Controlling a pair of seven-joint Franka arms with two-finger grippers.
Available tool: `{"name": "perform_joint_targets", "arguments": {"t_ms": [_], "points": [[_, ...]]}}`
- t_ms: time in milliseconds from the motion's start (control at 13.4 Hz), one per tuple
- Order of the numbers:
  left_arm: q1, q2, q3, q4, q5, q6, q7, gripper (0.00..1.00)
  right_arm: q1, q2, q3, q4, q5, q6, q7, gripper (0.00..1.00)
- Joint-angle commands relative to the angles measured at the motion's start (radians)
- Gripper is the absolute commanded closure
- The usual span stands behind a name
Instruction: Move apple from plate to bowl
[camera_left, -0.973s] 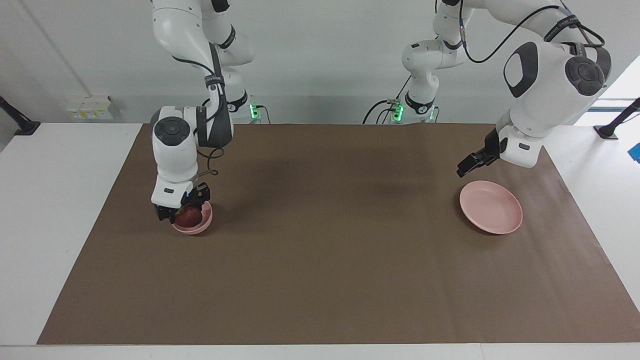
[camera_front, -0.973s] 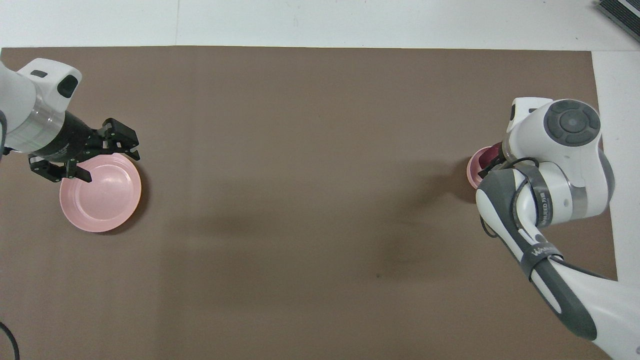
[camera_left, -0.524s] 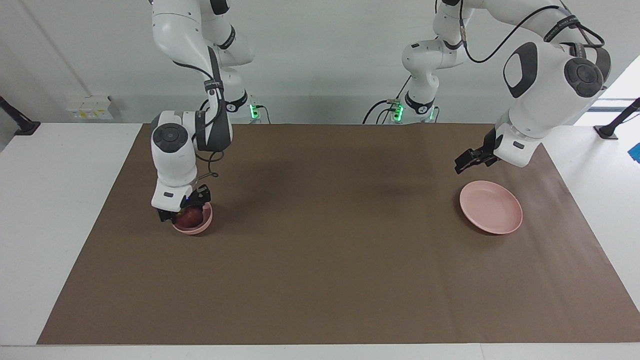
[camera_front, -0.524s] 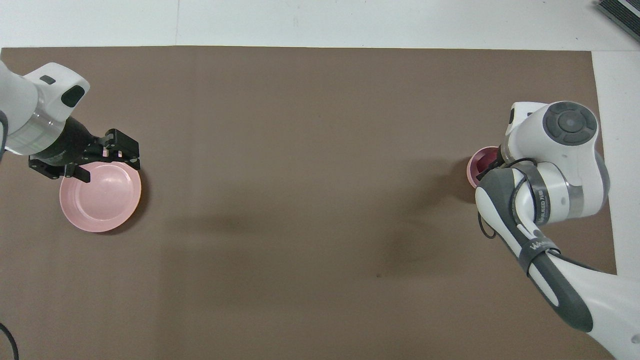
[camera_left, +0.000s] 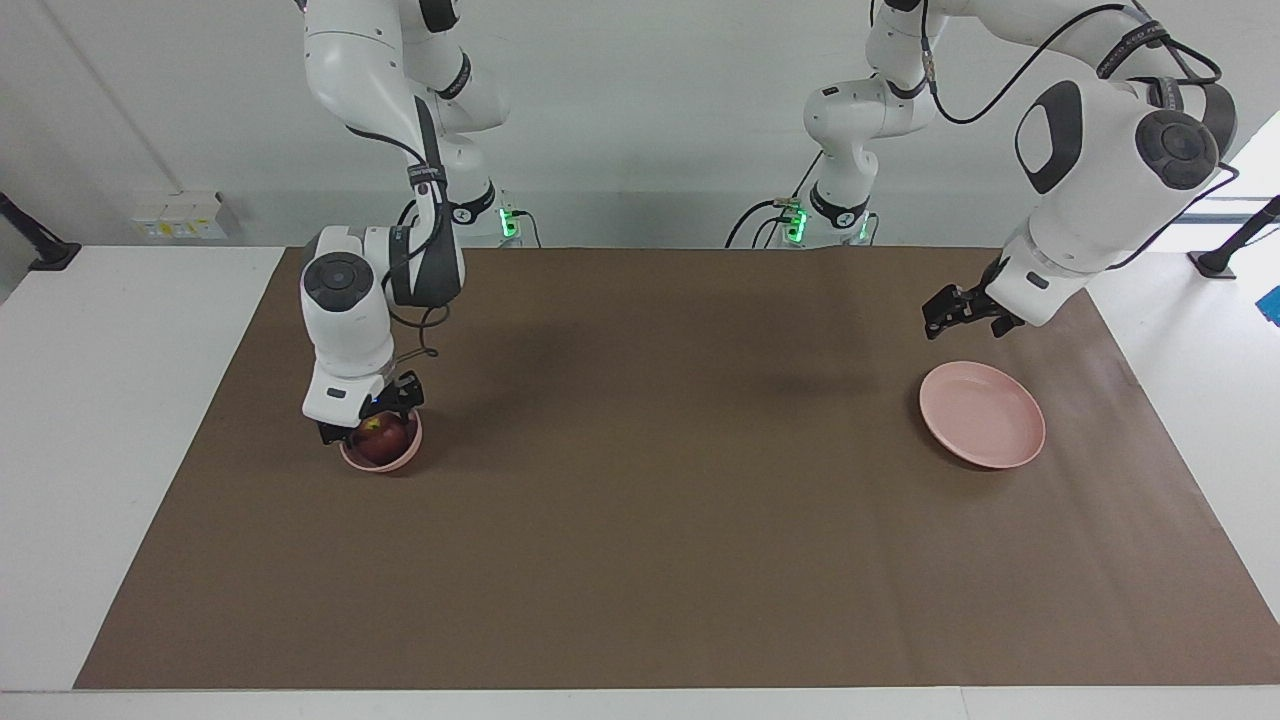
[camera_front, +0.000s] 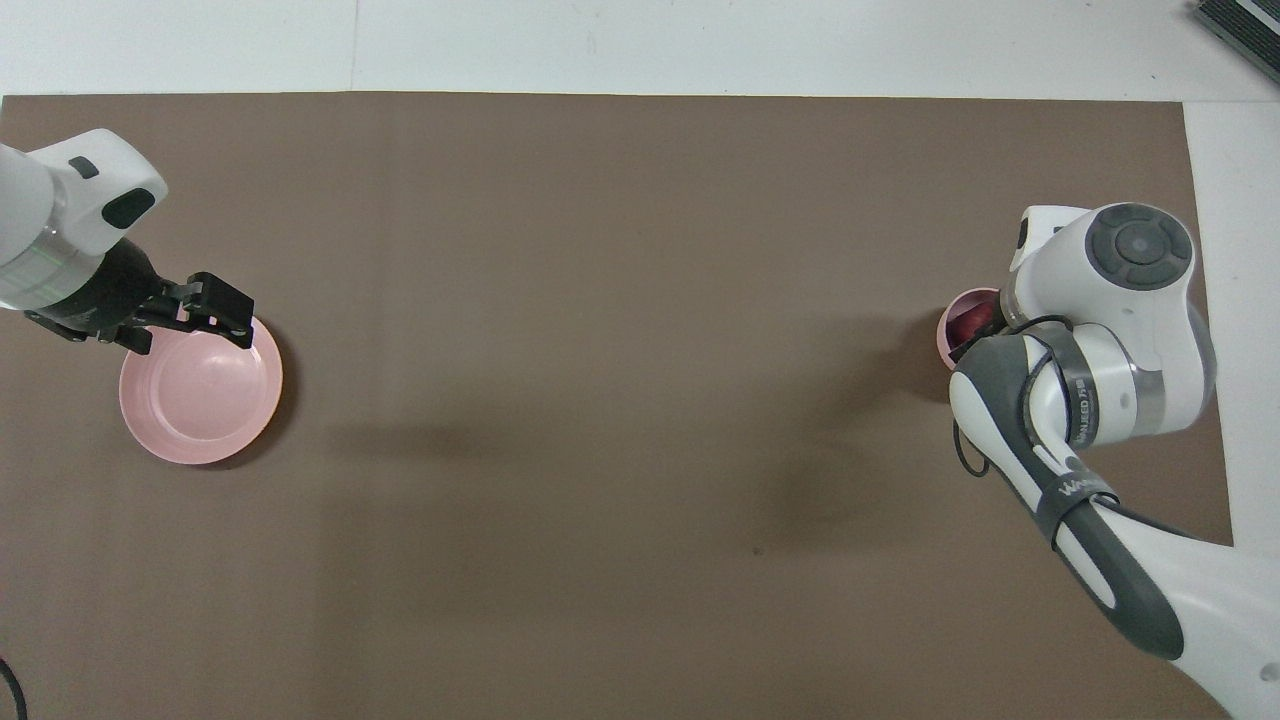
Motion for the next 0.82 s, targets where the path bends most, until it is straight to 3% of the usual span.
{"name": "perform_joint_targets", "arguments": {"t_ms": [0, 224, 449, 748], "points": [[-0.171, -0.043, 0.165, 0.002, 0.014, -0.012, 0.03, 0.0, -0.012, -0.006, 0.005, -0.014, 0.015, 0.03, 0.008, 0.0], [-0.262, -0.088, 0.25, 0.002, 0.008, -0.015, 0.03, 0.0, -0.009, -0.011, 0.005, 0.002, 0.043, 0.021, 0.037, 0.0], [-0.235, -0.143, 0.237, -0.002, 0.008, -0.046, 0.091, 0.0, -0.011, -0.046, 0.004, 0.026, 0.168, 0.007, 0.043, 0.0], [-0.177, -0.148, 0.201, -0.002, 0.006, -0.056, 0.087, 0.0, -0.008, -0.127, 0.002, 0.061, 0.19, -0.094, 0.2, 0.0]]}}
